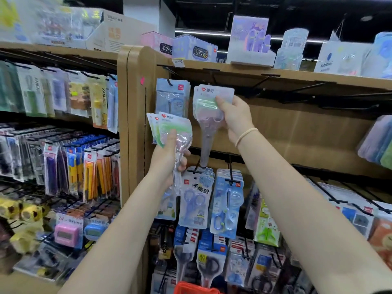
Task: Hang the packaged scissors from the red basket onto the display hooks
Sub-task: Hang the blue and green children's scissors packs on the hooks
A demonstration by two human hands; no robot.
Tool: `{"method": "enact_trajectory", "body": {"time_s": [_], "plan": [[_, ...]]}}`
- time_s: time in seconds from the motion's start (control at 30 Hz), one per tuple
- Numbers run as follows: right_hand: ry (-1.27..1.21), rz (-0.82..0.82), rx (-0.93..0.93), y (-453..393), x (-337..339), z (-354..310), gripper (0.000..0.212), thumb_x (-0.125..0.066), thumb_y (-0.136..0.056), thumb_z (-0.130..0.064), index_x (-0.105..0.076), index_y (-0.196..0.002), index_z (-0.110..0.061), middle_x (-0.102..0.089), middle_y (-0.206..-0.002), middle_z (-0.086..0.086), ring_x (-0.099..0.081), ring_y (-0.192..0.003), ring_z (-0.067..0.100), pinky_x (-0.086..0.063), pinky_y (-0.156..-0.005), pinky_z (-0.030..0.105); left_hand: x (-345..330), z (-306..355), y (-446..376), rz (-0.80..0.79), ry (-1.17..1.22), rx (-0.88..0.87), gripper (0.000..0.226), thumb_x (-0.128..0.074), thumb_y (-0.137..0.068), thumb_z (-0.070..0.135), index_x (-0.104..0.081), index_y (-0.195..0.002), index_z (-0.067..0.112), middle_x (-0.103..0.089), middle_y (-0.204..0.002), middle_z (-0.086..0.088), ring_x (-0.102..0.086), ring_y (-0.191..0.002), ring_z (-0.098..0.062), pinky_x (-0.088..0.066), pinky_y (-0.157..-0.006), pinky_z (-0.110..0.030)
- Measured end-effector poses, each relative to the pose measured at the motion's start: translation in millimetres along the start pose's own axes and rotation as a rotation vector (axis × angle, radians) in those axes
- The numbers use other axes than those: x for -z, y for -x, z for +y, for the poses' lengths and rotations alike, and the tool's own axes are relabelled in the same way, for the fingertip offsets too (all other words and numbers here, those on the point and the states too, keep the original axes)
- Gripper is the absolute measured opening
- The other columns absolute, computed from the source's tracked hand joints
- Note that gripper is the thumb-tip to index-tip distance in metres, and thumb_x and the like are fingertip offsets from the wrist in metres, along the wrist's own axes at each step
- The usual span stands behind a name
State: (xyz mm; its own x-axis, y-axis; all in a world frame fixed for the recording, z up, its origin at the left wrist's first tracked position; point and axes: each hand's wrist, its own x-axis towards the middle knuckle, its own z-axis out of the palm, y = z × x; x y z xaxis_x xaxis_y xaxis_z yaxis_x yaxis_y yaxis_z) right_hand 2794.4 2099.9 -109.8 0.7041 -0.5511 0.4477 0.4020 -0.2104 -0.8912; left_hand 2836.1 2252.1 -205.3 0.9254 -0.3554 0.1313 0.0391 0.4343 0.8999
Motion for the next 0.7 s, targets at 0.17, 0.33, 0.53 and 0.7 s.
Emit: {"method": "enact_trajectory", "body": {"time_s": [0.17,0.33,0.53,0.7], "plan": [[0.073,0.052,0.067,-12,-9,-13,0.008,-0.060,-0.101,-0.025,-0.065,-0.096,-0.021,-0.071,-0.098,-0.002,-0.070,-0.095,0.014,-0.060,-0.085,0.031,3,7,1,-0.092,0.039,-0.081,0.029,-0.045,-0.107,0.030,-0.062,-0.109,0.006,-0.067,-0.079,-0.013,-0.047,-0.042,-0.012,-0.029,-0.036,-0.020],[0.120,0.059,0.094,-16,-15,-17,0.011,-0.060,-0.101,-0.023,-0.064,-0.090,-0.023,-0.072,-0.098,-0.001,-0.070,-0.093,0.013,-0.060,-0.079,0.028,4,9,2,-0.156,0.066,-0.157,0.028,-0.051,-0.107,0.031,-0.063,-0.122,0.011,-0.077,-0.088,-0.011,-0.064,-0.055,-0.015,-0.045,-0.043,-0.019],[0.124,0.071,0.087,-17,-15,-15,0.009,-0.061,-0.101,-0.023,-0.067,-0.106,-0.018,-0.073,-0.106,0.001,-0.070,-0.095,0.012,-0.055,-0.065,0.018,7,4,5,-0.168,0.015,-0.260,0.035,-0.055,-0.104,0.032,-0.059,-0.134,0.015,-0.079,-0.105,-0.010,-0.076,-0.075,-0.021,-0.057,-0.056,-0.024],[0.173,0.070,0.104,-15,-17,-17,0.009,-0.060,-0.100,-0.021,-0.066,-0.093,-0.021,-0.071,-0.093,-0.005,-0.068,-0.087,0.007,-0.052,-0.059,0.015,8,1,3,-0.064,0.052,-0.246,0.039,-0.065,-0.099,0.030,-0.061,-0.134,0.012,-0.078,-0.109,-0.011,-0.077,-0.074,-0.023,-0.058,-0.055,-0.026]]}}
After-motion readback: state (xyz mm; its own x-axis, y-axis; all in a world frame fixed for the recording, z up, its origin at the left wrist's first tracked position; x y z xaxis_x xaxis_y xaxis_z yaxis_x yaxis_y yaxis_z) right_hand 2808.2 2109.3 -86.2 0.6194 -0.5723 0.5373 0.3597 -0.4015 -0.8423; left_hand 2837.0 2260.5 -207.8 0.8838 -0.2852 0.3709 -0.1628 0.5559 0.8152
